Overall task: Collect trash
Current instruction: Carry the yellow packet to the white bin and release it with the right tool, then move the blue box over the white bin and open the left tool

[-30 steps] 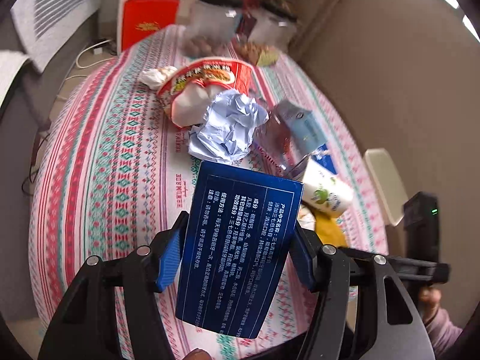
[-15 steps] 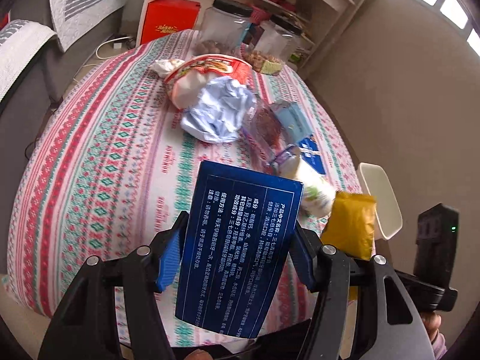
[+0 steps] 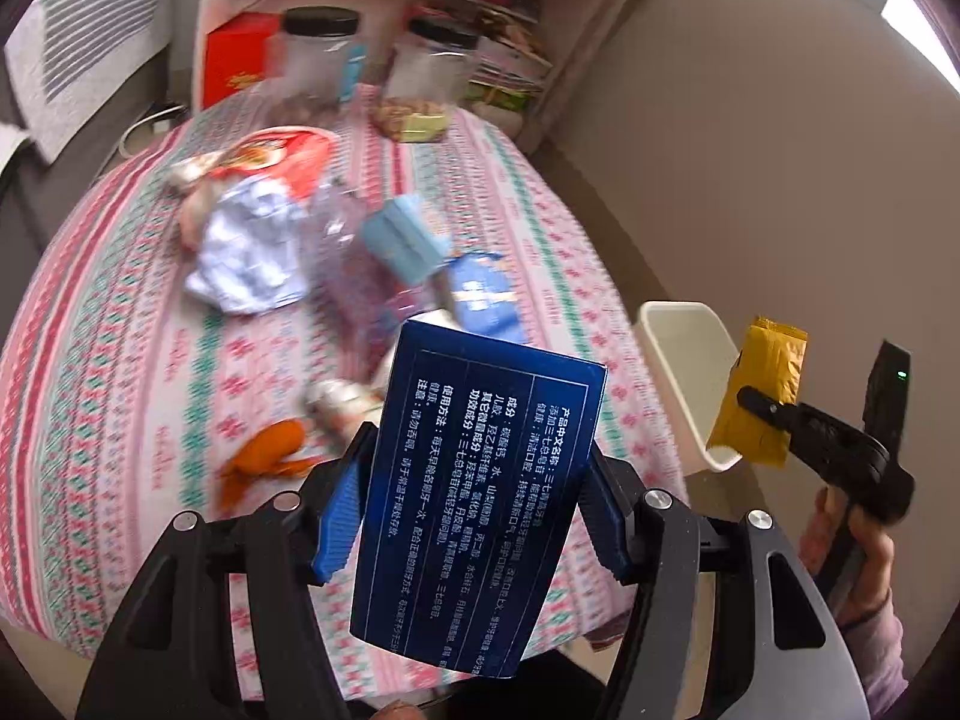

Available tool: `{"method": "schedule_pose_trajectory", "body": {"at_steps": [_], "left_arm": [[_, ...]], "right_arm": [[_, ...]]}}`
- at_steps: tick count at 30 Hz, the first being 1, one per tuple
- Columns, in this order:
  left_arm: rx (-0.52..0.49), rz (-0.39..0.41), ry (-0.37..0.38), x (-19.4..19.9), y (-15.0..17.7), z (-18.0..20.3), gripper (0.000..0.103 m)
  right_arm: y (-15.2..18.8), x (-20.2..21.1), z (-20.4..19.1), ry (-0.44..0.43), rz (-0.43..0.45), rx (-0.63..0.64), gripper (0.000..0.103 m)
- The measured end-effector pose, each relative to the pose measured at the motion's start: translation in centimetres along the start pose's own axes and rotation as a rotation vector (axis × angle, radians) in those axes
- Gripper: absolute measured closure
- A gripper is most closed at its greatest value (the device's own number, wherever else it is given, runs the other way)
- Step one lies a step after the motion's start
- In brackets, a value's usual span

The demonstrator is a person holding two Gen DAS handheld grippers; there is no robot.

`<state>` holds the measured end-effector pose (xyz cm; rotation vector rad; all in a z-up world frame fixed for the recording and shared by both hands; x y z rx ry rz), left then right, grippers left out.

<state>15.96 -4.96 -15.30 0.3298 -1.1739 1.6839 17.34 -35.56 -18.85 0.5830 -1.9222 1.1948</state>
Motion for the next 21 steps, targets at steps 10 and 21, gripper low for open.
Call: {"method": "schedule_pose_trajectory", "body": {"at_steps": [10, 21], "left_arm": [[-0.087, -0.062, 0.092, -7.2, -3.1, 8.5, 0.042], [-0.172, -0.142, 0.169, -16.3, -4.2, 19.3, 0.041]], "right_arm": [[-4.1, 0.8, 10.3, 0.156, 0.102, -0.124, 0.032], [-0.9, 3.1, 16.6, 0.327, 0.129, -0.141, 0.021]]}}
Point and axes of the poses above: each gripper's, at about its wrist camera, not at the fingertips, and x roughly against the way its jaws point, z to its right, y to its underside, the point moved 9 cm from there along -x, roughly the way its jaws point, and after that the axes turned 10 degrees about y, right-handed, at the moved point
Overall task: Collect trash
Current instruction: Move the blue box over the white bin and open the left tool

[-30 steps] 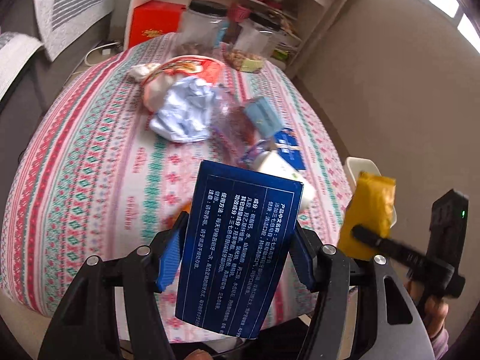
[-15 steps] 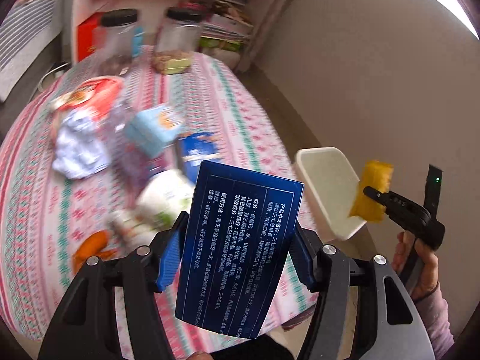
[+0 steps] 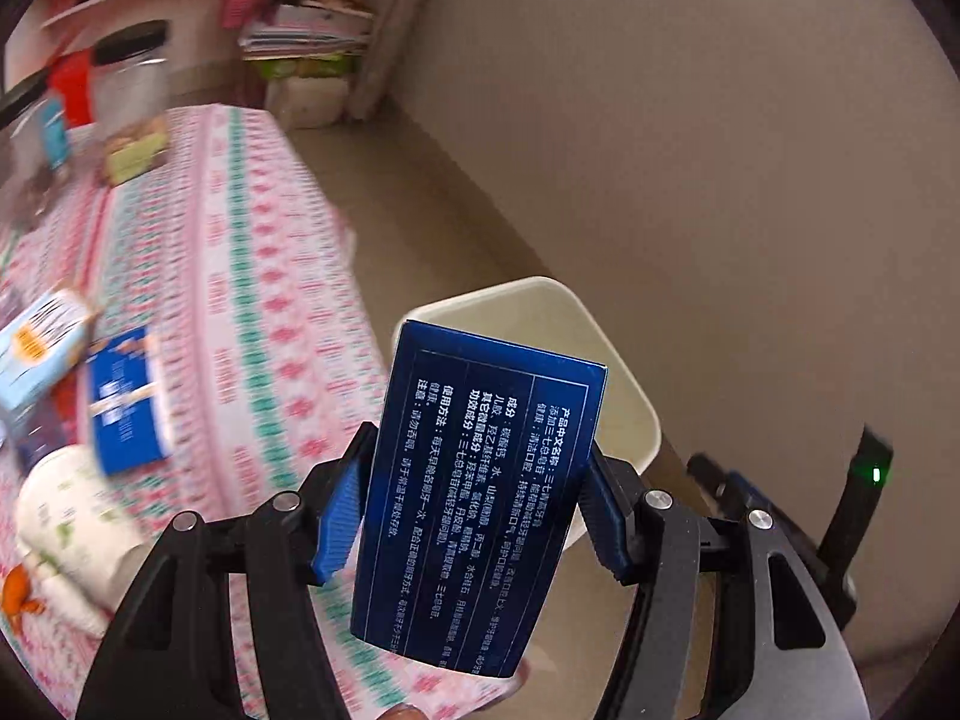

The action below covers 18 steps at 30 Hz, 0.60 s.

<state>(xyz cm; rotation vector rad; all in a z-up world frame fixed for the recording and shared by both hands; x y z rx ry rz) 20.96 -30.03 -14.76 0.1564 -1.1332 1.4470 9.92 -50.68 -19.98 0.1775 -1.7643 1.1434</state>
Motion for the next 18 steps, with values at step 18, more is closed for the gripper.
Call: {"method": "schedule_pose_trajectory", "body": {"at_steps": [18], "left_arm": [[0.035, -0.055, -0.082, -9.0, -1.4, 2.0, 0.029]], "right_arm": [[1.8, 0.6, 4.0, 0.105, -0.017, -0.035, 0.011]]}}
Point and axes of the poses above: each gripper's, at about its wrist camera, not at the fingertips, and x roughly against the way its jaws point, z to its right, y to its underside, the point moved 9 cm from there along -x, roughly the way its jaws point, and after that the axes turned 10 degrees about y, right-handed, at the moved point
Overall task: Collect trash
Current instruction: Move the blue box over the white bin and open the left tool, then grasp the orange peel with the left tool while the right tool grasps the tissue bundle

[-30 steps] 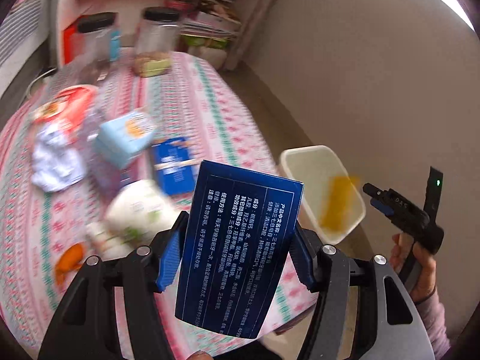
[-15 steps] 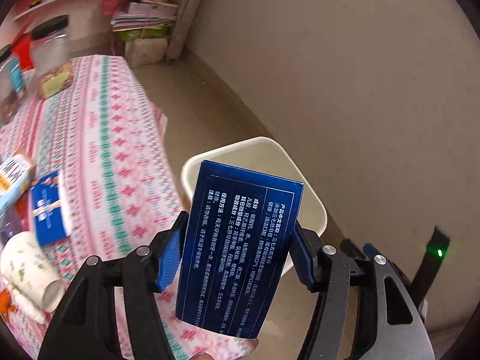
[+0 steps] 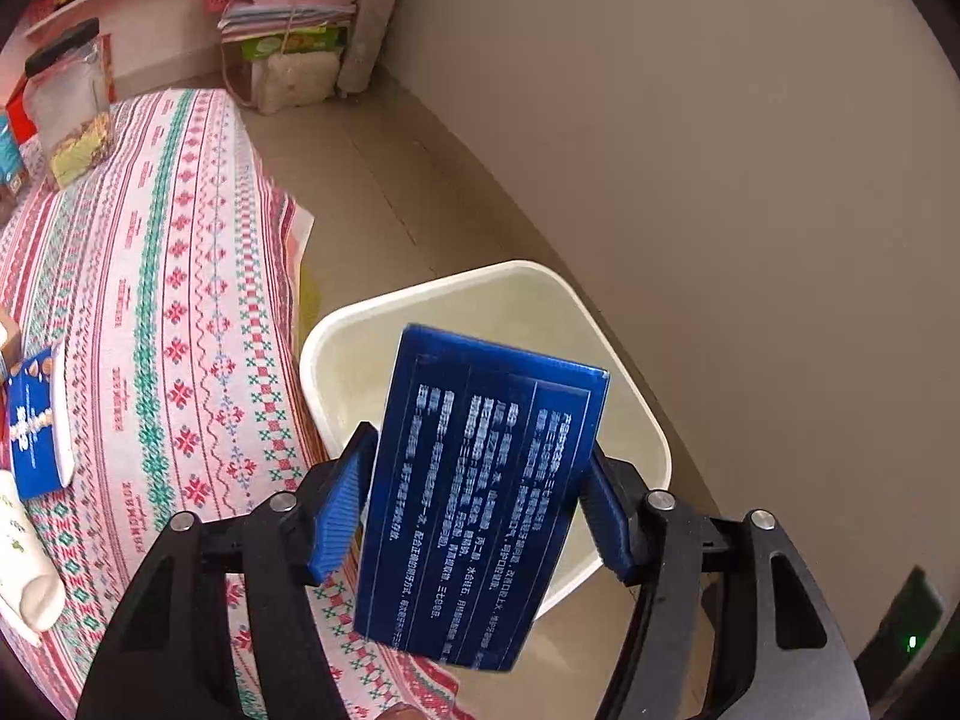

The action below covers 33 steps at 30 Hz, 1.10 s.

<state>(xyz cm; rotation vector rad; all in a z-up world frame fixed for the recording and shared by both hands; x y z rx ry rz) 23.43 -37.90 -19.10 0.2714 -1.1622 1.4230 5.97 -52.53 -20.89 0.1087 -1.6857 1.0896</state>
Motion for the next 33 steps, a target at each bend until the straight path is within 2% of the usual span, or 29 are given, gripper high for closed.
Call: {"method": "schedule_pose_trajectory", "body": {"at_steps": [1, 4, 11, 18, 33], "left_arm": [[0.01, 0.001, -0.003, 0.0, 0.1, 0.0, 0.022], [0.015, 0.011, -0.004, 0.5, 0.2, -0.3, 0.017], [-0.068, 0.1, -0.129, 4.7, 1.3, -1.4, 0.017], [-0.056, 0.171, -0.248, 9.5, 4.0, -4.9, 0.016], [0.139, 0.22, -0.393, 18.4, 10.0, -16.3, 0.016]], "right_arm": [[0.0, 0.1, -0.2, 0.0, -0.001, -0.004, 0.011], [0.1, 0.6, -0.2, -0.006, 0.005, -0.015, 0.01], [0.0, 2.4, -1.6, -0.022, 0.041, -0.034, 0.008], [0.5, 4.6, -5.2, -0.053, 0.086, -0.003, 0.007], [4.8, 9.1, -17.3, -0.177, 0.123, 0.206, 0.007]]}}
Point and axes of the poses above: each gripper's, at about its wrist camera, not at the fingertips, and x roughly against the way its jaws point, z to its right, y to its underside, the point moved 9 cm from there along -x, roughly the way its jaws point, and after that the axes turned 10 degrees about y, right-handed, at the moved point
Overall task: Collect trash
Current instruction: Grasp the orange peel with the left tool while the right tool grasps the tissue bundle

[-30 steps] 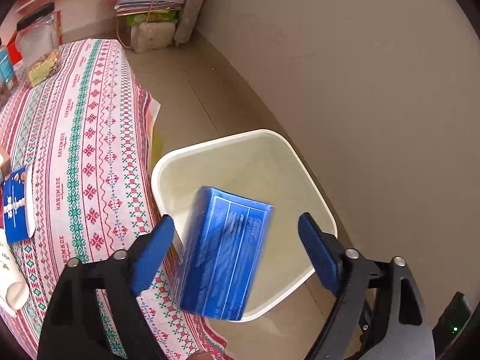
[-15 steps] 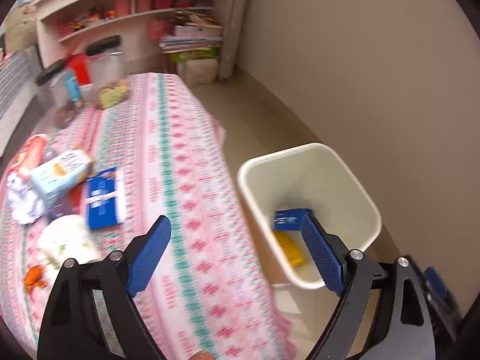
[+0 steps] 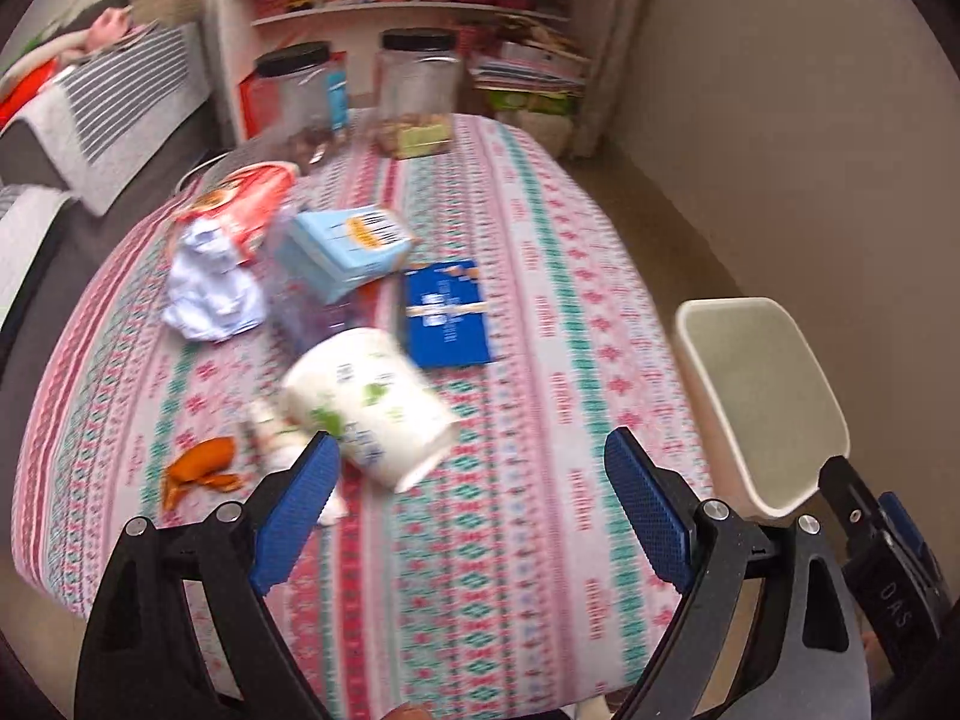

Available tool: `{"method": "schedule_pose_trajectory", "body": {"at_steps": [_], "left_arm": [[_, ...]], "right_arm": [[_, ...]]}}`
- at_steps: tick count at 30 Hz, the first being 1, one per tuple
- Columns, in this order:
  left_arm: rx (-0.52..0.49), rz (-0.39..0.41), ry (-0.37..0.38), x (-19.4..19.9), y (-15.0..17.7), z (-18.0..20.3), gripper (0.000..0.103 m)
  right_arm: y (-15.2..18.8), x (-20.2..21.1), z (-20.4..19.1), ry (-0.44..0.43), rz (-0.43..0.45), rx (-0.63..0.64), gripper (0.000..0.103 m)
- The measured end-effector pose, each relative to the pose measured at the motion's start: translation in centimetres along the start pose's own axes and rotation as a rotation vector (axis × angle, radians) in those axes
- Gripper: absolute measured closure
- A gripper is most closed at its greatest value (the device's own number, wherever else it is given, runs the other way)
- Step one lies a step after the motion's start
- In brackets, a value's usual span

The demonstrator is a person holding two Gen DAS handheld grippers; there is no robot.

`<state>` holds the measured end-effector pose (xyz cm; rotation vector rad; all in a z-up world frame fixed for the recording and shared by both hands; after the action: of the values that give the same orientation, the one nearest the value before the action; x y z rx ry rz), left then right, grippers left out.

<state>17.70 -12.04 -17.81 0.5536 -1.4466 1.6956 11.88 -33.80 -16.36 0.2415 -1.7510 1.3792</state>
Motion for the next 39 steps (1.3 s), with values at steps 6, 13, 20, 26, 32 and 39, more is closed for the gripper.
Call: {"method": "schedule_pose_trajectory", "body": {"at_steps": [6, 13, 20, 26, 32, 39], "left_arm": [[0.083, -0.014, -0.075, 0.4, 1.4, -6.7, 0.016], [0.075, -0.072, -0.16, 0.3, 3.2, -13.9, 0.016], [0.003, -0.169, -0.139, -1.8, 4.2, -18.5, 0.016], [-0.149, -0.262, -0.022, -4.4, 4.2, -18.1, 0.016], [-0.28, -0.244, 0.035, -4.9, 3.1, -16.9, 0.036], [-0.213, -0.205, 0.052, -2.8, 3.9, -18.6, 0.075]], "right_arm": [[1.3, 0.6, -5.5, -0.058, -0.014, 0.083, 0.007], [3.3, 1.3, -10.4, -0.103, -0.025, 0.193, 0.007], [5.1, 2.0, -14.2, -0.157, -0.034, 0.303, 0.007], [7.2, 2.3, -16.8, -0.304, -0.091, 0.391, 0.007], [9.5, 1.7, -19.0, -0.401, -0.184, 0.446, 0.007], [11.2, 1.6, -22.5, -0.455, -0.217, 0.485, 0.007]]}}
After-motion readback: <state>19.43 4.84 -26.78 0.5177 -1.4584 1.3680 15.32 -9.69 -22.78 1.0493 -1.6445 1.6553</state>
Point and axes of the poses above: each gripper's, at about its wrist camera, not at the fingertips, and x roughly against the way its jaws point, z to its right, y to its underside, the point moved 9 cm from there along -x, roughly the way its jaws point, and after that the axes turned 10 degrees about y, right-handed, at the moved point
